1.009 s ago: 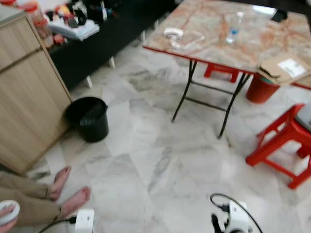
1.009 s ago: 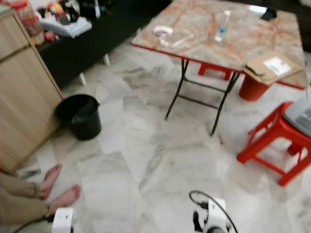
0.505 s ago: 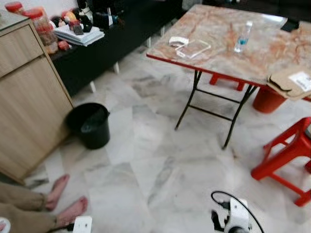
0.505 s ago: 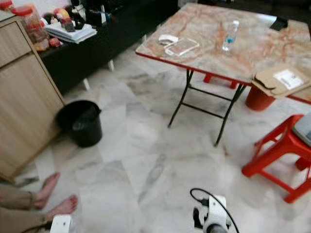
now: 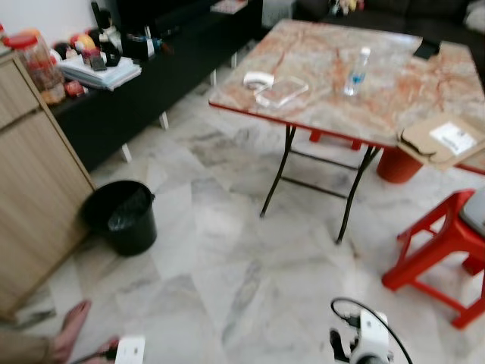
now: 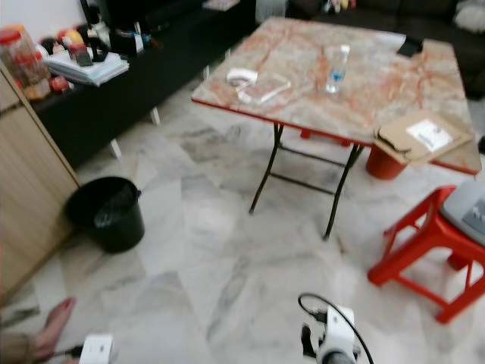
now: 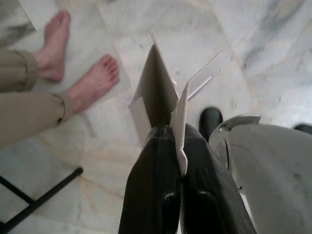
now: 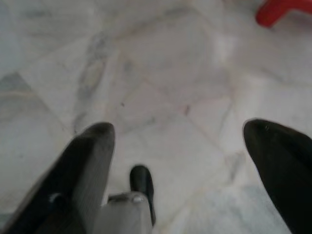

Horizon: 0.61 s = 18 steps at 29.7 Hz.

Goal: Picking trash to rubbish bin

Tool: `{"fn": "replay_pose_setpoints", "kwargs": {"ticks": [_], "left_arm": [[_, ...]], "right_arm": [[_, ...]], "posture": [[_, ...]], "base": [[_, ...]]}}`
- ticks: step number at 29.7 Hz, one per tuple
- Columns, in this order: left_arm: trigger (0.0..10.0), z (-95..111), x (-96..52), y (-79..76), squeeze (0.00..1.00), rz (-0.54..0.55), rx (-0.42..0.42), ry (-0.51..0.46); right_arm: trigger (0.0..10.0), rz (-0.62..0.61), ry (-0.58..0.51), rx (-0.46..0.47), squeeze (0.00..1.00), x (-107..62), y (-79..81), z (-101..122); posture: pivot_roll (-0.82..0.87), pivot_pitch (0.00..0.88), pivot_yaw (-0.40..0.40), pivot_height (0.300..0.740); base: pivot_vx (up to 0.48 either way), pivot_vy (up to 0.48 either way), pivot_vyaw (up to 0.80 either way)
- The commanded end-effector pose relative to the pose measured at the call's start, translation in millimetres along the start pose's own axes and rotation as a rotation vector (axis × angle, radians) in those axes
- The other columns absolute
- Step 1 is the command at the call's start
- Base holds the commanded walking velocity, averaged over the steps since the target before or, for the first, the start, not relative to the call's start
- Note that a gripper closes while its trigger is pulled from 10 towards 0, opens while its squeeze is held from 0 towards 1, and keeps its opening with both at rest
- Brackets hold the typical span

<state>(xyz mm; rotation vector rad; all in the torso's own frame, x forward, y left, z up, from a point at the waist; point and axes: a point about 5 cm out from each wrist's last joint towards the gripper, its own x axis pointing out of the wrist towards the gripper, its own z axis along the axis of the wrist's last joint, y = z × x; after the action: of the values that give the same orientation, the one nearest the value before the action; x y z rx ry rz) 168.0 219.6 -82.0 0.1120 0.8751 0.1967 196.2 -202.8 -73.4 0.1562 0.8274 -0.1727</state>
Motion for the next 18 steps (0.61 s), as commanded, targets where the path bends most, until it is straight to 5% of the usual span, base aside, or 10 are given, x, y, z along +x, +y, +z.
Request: {"fn": "replay_pose_setpoints", "kwargs": {"ticks": [1, 13, 18], "left_arm": [[10.0, -9.9, -2.4, 1.5, 0.00, 0.002, 0.017, 0.033], [10.0, -13.2, -3.5, 2.2, 0.00, 0.004, 0.022, 0.041], [10.0, -13.1, -3.5, 1.3, 0.00, -0.006, 0.045, 0.038]], "right_arm": [[10.0, -0.003, 0.004, 0.000, 0.00, -0.3, -1.5, -0.9], [10.0, -0.006, 0.005, -0.011, 0.00, -0.7, -1.2, -2.5], [10.0, -0.008, 0.004, -0.003, 0.00, -0.8, -0.2, -3.1]], "posture": [[0.07, 0.158, -0.025, 0.740], [0.08, 0.180, -0.021, 0.740], [0.08, 0.188, -0.019, 0.740]], "base": [[0.270, 0.000, 0.00], [0.266, 0.000, 0.00], [0.269, 0.000, 0.76]]}}
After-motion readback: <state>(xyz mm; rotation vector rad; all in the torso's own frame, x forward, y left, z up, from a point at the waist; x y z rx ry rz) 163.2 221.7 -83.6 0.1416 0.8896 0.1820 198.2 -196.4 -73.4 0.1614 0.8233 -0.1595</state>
